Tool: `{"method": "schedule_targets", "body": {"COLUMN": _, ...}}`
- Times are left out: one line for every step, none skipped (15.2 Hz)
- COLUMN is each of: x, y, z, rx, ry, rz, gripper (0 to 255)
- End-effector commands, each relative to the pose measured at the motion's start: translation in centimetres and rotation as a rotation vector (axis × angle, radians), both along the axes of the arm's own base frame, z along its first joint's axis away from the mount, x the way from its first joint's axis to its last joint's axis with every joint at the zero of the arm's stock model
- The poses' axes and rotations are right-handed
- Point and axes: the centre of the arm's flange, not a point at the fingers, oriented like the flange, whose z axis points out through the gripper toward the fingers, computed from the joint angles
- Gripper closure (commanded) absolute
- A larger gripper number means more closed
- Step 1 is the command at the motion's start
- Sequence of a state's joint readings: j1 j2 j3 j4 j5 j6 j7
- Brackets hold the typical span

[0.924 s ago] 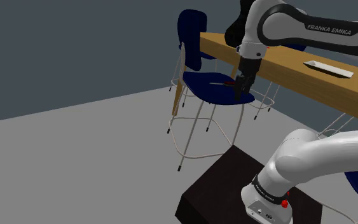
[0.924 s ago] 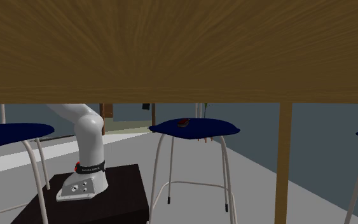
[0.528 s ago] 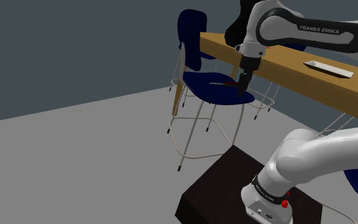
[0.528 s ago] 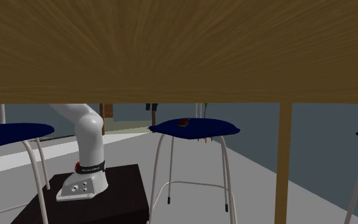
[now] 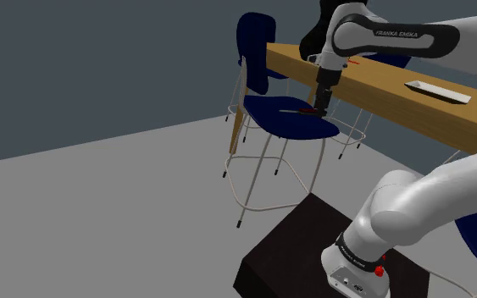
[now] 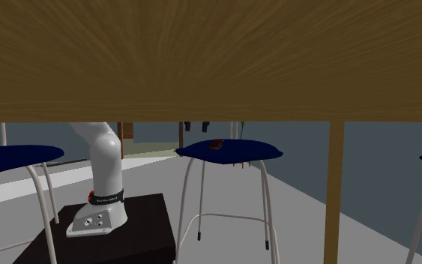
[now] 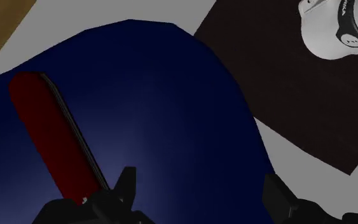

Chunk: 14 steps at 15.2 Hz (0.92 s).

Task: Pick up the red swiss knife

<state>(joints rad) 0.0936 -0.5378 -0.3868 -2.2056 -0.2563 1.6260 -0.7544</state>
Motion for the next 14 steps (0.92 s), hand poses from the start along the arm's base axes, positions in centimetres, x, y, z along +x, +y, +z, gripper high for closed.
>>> {"method": "schedule_targets", "body": {"x": 1.8, "y": -1.8, "z": -0.2, "rx": 0.008, "ry": -0.01, "rz": 0.095, "gripper": 0}}
{"method": "schedule_targets", "body": {"x": 2.8, "y": -2.7, "z": -0.3, "rx": 0.013, "ry": -0.014, "rz": 0.139, "gripper": 0}}
{"method": "schedule_targets", "body": {"x": 3.8, "y": -3.5, "z": -0.3, "rx": 0.018, "ry": -0.019, "rz": 0.183, "gripper": 0}}
{"method": "schedule_targets", "body": {"x": 4.8, "y": -4.2, "z": -0.4, "rx": 0.022, "ry": -0.024, "rz": 0.226, "gripper": 0}}
{"method": "schedule_targets", "body": {"x": 5.8, "y": -4.9, "z": -0.4, "rx": 0.027, "ry": -0.028, "rz": 0.27, "gripper": 0}}
{"method": "schedule_targets", "body": {"x": 6.9, "y": -5.6, "z": -0.5, "rx": 0.032, "ry": -0.033, "rz": 0.314, "gripper": 0}}
{"method": "schedule_targets", "body": {"x": 7.1, "y": -5.8, "z": -0.5, "rx": 0.033, "ry": -0.034, "rz": 0.324, "gripper": 0}}
{"method": "schedule_targets", "body": {"x": 7.1, "y": -5.8, "z": -1.0, "rx": 0.033, "ry": -0.034, "rz": 0.324, "gripper": 0}}
{"method": "schedule_targets", "body": {"x": 7.1, "y": -5.8, "z": -1.5, "rx": 0.033, "ry": -0.034, "rz": 0.324, "gripper": 0}}
{"method": "schedule_targets", "body": {"x": 7.1, "y": -5.8, "z": -2.1, "rx": 0.033, "ry": -0.034, "rz": 0.324, "gripper": 0}}
{"method": "schedule_targets", "body": {"x": 7.1, "y": -5.8, "z": -2.6, "rx": 0.033, "ry": -0.034, "rz": 0.324, "gripper": 0}}
{"method": "schedule_targets", "body": {"x": 7.1, "y": -5.8, "z": -3.1, "rx": 0.033, "ry": -0.034, "rz": 0.324, "gripper": 0}}
{"method": "schedule_targets", "body": {"x": 7.1, "y": -5.8, "z": -3.6, "rx": 0.033, "ry": -0.034, "rz": 0.324, "gripper": 0}}
{"method": "schedule_targets", "body": {"x": 7.1, "y": -5.8, "z": -4.5, "rx": 0.033, "ry": -0.034, "rz": 0.324, "gripper": 0}}
